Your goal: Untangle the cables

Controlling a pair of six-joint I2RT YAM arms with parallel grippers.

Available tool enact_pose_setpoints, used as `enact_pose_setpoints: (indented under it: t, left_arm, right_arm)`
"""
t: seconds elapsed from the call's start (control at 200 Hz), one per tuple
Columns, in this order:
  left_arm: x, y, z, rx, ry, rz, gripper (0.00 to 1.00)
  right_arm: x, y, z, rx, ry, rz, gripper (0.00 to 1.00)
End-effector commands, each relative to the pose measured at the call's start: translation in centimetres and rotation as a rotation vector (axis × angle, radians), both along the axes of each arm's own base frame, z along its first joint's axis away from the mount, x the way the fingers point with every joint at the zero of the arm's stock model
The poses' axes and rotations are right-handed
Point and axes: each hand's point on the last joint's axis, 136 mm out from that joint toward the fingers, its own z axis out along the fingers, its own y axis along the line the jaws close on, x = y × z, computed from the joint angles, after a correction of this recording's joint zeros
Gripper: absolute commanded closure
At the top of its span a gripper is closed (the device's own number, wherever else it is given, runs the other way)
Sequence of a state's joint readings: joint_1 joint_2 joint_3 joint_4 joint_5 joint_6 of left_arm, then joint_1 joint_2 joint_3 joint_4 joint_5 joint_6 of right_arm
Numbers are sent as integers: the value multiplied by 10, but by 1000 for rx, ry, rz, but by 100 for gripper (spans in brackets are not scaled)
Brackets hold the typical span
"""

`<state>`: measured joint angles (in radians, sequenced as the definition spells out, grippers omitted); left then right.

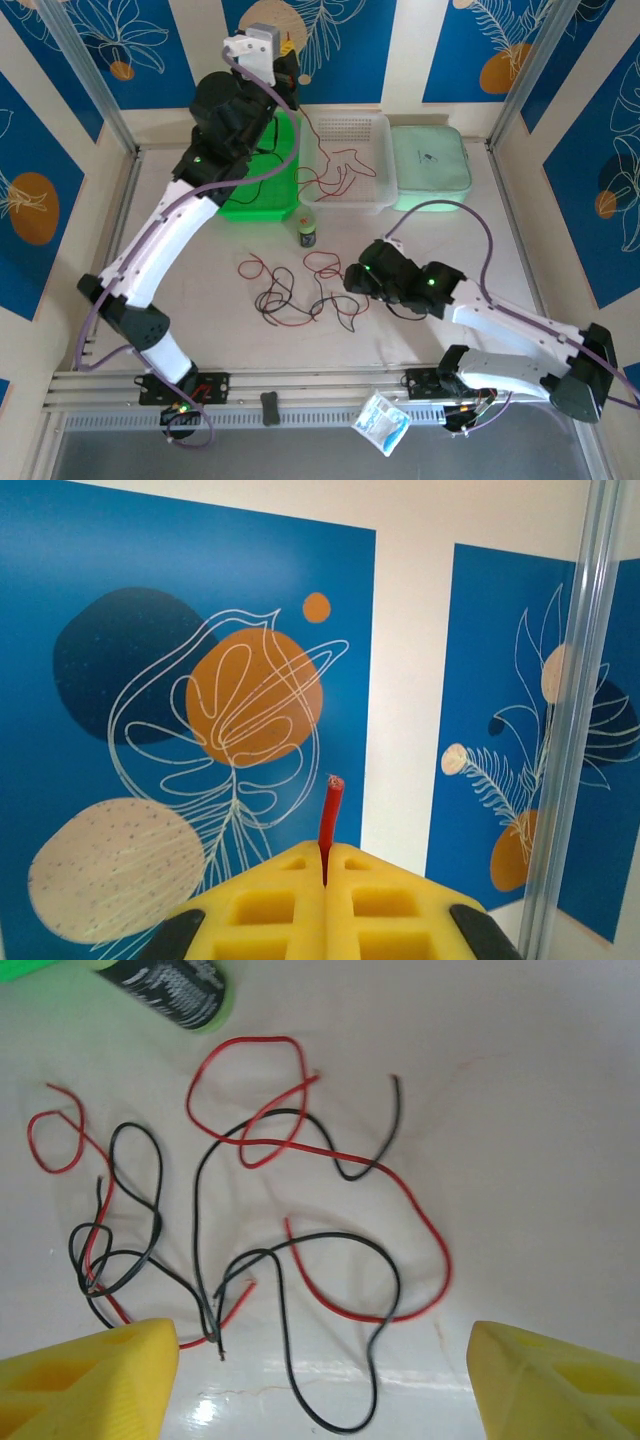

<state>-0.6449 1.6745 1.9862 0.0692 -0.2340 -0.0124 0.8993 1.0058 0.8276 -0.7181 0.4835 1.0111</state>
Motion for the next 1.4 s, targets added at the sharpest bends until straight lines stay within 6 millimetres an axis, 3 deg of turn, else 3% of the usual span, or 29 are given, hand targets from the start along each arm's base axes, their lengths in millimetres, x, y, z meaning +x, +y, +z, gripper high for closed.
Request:
enact_pose_setpoints:
  t: [0.0, 0.07, 0.215, 0.31, 0.52, 0.69, 1.0, 1.085, 1.145, 1.19, 1.266, 1.356, 1.396]
  left_arm:
    - [8, -12, 24, -62, -130, -18, 100]
    - [25, -22, 17, -60, -136, -14, 100]
    - [70, -47, -25, -46, -78, -6, 100]
    - [99, -59, -68, -34, -8, 12, 100]
    - [154, -71, -188, 6, 213, 58, 100]
    - [172, -76, -261, 31, 352, 67, 100]
    - [194, -89, -362, 135, 564, 94, 100]
    - [198, -89, -384, 189, 626, 120, 86]
    - [198, -88, -392, 224, 659, 127, 67]
    - [197, -87, -393, 244, 675, 128, 46]
    - [193, -84, -384, 264, 681, 134, 26]
    - [186, -78, -360, 287, 666, 136, 2]
    - [182, -75, -349, 298, 659, 135, 0]
  right_arm:
    - [-8, -26, -6, -3, 8, -85, 23]
    - [-13, -34, -7, 11, 8, -105, 23]
    - [-22, -45, -14, 24, 21, -137, 23]
    - [-25, -48, -20, 30, 36, -151, 23]
    - [-31, -50, -29, 24, 60, -158, 23]
    - [-32, -52, -30, 18, 62, -161, 23]
    - [-33, -51, -32, 26, 72, -159, 23]
    - [-35, -51, -33, 22, 77, -159, 23]
    - [-35, -52, -33, 22, 76, -159, 23]
    - [-34, -52, -32, 22, 73, -159, 23]
    - [-34, -51, -31, 23, 70, -156, 23]
    - [-33, -49, -30, 27, 67, -150, 23]
    - [-33, -48, -30, 28, 67, -146, 23]
